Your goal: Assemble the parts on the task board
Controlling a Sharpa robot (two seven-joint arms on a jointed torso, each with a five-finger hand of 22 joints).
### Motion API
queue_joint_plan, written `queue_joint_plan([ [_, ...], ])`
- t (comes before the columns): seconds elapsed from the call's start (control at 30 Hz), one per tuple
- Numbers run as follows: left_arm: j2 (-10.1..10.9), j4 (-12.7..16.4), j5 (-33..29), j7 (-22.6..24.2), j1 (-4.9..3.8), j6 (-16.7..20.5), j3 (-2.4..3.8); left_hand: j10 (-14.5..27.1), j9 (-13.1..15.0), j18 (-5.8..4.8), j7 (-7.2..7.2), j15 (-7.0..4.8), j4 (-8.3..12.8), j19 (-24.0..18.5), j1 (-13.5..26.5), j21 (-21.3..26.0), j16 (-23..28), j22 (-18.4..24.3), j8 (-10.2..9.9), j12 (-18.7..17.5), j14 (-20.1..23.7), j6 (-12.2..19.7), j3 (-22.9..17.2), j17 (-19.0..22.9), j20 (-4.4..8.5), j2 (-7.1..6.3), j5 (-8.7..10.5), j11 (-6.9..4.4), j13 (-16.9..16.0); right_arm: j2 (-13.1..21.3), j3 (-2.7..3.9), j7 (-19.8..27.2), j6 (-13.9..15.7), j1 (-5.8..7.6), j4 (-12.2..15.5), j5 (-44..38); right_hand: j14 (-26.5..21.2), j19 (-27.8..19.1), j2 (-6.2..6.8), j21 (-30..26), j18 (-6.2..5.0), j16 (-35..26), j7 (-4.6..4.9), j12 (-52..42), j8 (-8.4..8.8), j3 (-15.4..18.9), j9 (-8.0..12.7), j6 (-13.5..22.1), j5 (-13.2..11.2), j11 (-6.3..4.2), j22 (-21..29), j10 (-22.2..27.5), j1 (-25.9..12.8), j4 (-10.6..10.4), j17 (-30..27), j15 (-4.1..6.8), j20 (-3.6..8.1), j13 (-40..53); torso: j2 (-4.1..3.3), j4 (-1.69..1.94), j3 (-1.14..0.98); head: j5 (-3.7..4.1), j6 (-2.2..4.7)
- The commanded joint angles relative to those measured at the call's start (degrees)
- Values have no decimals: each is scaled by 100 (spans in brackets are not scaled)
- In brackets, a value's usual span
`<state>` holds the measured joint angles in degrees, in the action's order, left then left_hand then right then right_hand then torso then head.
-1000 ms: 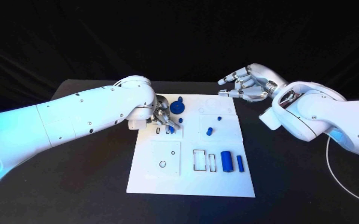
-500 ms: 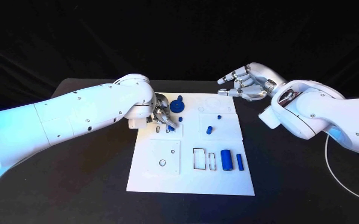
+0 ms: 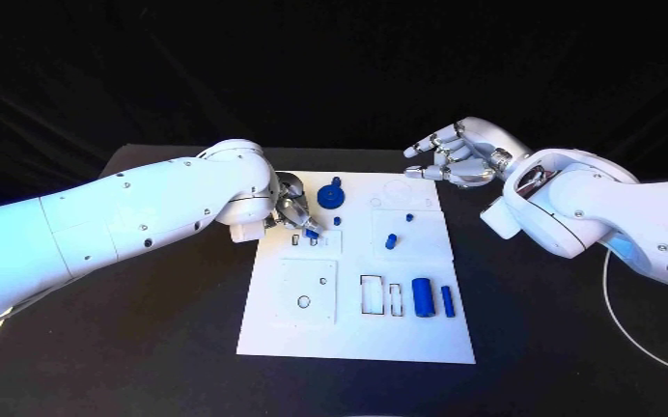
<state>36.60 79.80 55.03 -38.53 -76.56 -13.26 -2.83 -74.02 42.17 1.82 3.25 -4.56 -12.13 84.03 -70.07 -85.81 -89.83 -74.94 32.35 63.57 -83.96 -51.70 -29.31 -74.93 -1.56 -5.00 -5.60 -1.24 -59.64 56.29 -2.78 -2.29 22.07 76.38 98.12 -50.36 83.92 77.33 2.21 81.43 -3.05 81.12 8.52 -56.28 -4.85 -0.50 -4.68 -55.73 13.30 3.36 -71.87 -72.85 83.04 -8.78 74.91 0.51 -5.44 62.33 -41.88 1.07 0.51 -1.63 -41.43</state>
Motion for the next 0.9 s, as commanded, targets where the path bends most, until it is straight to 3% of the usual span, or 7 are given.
queue_joint_plan([
  [0.03, 49, 88, 44, 85, 24, 336, 5, -38, 16, -34, -30, -14, 977, 352, 64, 11, -17, -854, 37, 21, -604, 21, -1042, -1507, 2, 2, 24, -3, -6, -13, -2, 14, -111, -8, -16, 1, 283, -45, -22, -32, -116, -34, 1, 22, 25, -30, -2, -37, 34, 1, 10, 53, -27, -12, 74, 29, -16, -6, 0, -2, 0, -12, -6],
  [0.5, 81, 147, 394, 66, 157, 255, 3, -44, 38, -36, -34, -17, 1001, 357, 90, 3, -17, -868, 51, 29, -604, 23, -1081, -1507, 4, -16, 26, -7, -10, -7, -5, 18, -166, -10, -18, 9, 282, -48, -22, -37, -117, -39, 2, 35, 26, -26, -2, -37, 35, 2, 16, 59, -39, -18, 69, 29, -15, -19, 2, -4, 5, -44, -39],
  [0.7, 68, 137, 425, 66, 261, 282, 2, -46, 41, -36, -35, -17, 1004, 357, 93, 4, -17, -867, 53, 32, -604, 23, -1085, -1507, 4, -17, 27, -7, -13, -7, -6, 27, -185, -11, -17, 9, 282, -48, -22, -37, -117, -39, 2, 35, 26, -26, -2, -37, 35, 2, 16, 59, -39, -18, 69, 29, -15, -19, 2, -8, 10, -39, -5],
  [0.9, 99, 166, 435, 58, 305, 168, 2, -52, 49, -37, -36, -18, 1010, 358, 102, 2, -17, -871, 59, 40, -604, 21, -1095, -1507, 5, -19, 29, -8, -20, 0, -6, 26, -215, -12, -17, 12, 282, -48, -22, -37, -117, -39, 2, 35, 26, -26, -2, -37, 35, 2, 16, 59, -39, -18, 69, 29, -15, -19, -2, -13, 4, -45, -29],
])
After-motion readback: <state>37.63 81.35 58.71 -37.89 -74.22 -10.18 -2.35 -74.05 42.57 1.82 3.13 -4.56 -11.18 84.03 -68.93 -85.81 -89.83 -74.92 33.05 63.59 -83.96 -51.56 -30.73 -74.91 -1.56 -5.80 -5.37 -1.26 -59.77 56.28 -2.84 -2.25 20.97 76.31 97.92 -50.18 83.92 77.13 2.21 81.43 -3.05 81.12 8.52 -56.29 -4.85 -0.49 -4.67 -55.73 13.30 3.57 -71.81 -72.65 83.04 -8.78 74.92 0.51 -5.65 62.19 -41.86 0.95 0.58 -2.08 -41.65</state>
